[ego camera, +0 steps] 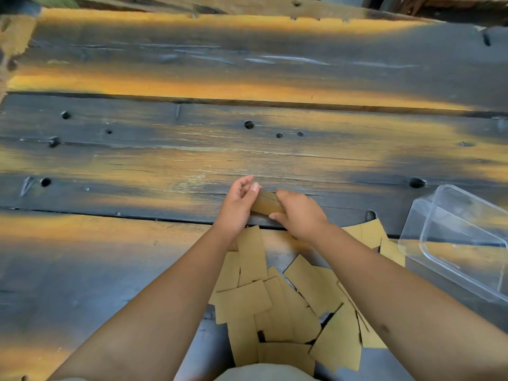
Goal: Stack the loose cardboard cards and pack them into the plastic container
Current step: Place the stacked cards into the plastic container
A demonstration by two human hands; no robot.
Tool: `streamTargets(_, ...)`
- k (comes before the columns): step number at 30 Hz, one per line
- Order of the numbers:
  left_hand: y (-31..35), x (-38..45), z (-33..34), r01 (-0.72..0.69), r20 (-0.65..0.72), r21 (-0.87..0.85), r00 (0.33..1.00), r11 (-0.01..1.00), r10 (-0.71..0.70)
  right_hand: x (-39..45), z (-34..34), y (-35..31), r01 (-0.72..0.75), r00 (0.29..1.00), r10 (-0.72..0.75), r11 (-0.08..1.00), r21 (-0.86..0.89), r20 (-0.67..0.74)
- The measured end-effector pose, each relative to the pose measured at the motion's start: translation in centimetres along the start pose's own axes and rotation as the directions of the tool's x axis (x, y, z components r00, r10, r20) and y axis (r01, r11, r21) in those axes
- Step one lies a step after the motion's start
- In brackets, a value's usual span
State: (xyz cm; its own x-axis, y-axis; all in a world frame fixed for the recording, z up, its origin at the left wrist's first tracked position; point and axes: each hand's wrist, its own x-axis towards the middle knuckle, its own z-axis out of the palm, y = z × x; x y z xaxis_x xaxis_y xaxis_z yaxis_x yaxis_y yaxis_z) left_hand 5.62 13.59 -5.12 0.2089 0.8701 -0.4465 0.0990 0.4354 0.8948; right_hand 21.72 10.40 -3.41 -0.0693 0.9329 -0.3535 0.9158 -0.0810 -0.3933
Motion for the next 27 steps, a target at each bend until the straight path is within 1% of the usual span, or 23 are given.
streamTargets(1, 0.5, -0.8, 0.1, -0.009, -0.007, -0.026, 1.0, 1.0, 0.009, -0.8, -0.5, 0.1, -0.046, 0.999, 0.047, 0.993, 0.11, -0.008)
streamTargets(2, 0.9, -1.5, 0.4, -0.008, -0.015, -0.05, 1.0, 0.999, 0.007, -1.6, -1.1, 0.1, -0.1, 0.994, 0.105, 0.957, 0.274, -0.006)
streamTargets(3, 1.5, -2.4, 0.9, 0.003, -0.01, -0.081, 1.0, 0.997, -0.004, -2.5, -1.7, 0.0, -0.145, 0.987, 0.157, 0.87, 0.471, 0.013)
streamTargets(4, 2.0, -3.2, 1.6, 0.026, 0.025, -0.135, 0.999, 0.991, -0.023, -3.5, -2.3, -0.2, -0.17, 0.981, 0.19, 0.738, 0.653, 0.041)
streamTargets(5, 2.6, -4.3, 2.8, 0.048, 0.081, -0.202, 0.996, 0.978, -0.032, -4.9, -2.9, -0.4, -0.173, 0.977, 0.207, 0.603, 0.779, 0.057)
streamTargets(6, 2.8, -5.0, 3.9, 0.078, 0.138, -0.279, 0.99, 0.957, -0.041, -5.9, -3.1, -0.7, -0.168, 0.974, 0.218, 0.5, 0.849, 0.064)
streamTargets(7, 3.2, -5.8, 5.0, 0.108, 0.182, -0.341, 0.982, 0.934, -0.047, -7.0, -3.4, -1.0, -0.156, 0.971, 0.23, 0.428, 0.89, 0.06)
streamTargets(8, 3.7, -6.5, 6.2, 0.134, 0.21, -0.384, 0.976, 0.913, -0.055, -8.0, -3.5, -1.2, -0.144, 0.968, 0.246, 0.388, 0.911, 0.048)
streamTargets(9, 4.2, -7.3, 7.5, 0.147, 0.226, -0.394, 0.972, 0.907, -0.059, -9.3, -3.8, -1.1, -0.142, 0.962, 0.271, 0.379, 0.914, 0.037)
streamTargets(13, 5.1, -9.4, 11.3, 0.166, 0.302, -0.326, 0.951, 0.931, -0.064, -13.7, -5.3, 1.2, -0.231, 0.93, 0.364, 0.483, 0.845, 0.046)
streamTargets(14, 5.2, -9.8, 12.2, 0.177, 0.332, -0.303, 0.941, 0.936, -0.07, -14.8, -5.7, 2.2, -0.238, 0.919, 0.394, 0.484, 0.842, 0.034)
streamTargets(17, 5.5, -10.8, 15.5, 0.214, 0.423, -0.197, 0.899, 0.957, -0.114, -17.6, -7.1, 5.4, -0.176, 0.894, 0.448, 0.389, 0.904, -0.019)
streamTargets(18, 5.4, -11.2, 17.2, 0.225, 0.445, -0.165, 0.886, 0.96, -0.131, -18.7, -7.6, 6.8, -0.169, 0.886, 0.463, 0.371, 0.913, -0.024)
streamTargets(21, 4.9, -11.8, 21.6, 0.229, 0.45, -0.124, 0.88, 0.965, -0.151, -20.5, -8.4, 10.3, -0.184, 0.861, 0.508, 0.341, 0.922, -0.016)
streamTargets(23, 4.5, -11.8, 24.9, 0.167, 0.408, -0.078, 0.905, 0.983, -0.122, -21.2, -9.0, 13.3, -0.17, 0.827, 0.561, 0.318, 0.933, -0.04)
streamTargets(24, 4.3, -11.7, 26.4, 0.113, 0.373, -0.02, 0.923, 0.993, -0.097, -21.4, -9.3, 15.0, -0.166, 0.799, 0.6, 0.299, 0.94, -0.049)
streamTargets(25, 4.2, -11.5, 27.8, 0.06, 0.341, 0.061, 0.937, 0.996, -0.078, -21.6, -9.6, 16.9, -0.163, 0.764, 0.644, 0.263, 0.951, -0.047)
streamTargets(27, 3.5, -10.9, 29.6, -0.036, 0.294, 0.249, 0.955, 0.968, -0.04, -21.7, -10.2, 20.6, -0.156, 0.702, 0.712, 0.161, 0.975, -0.005)
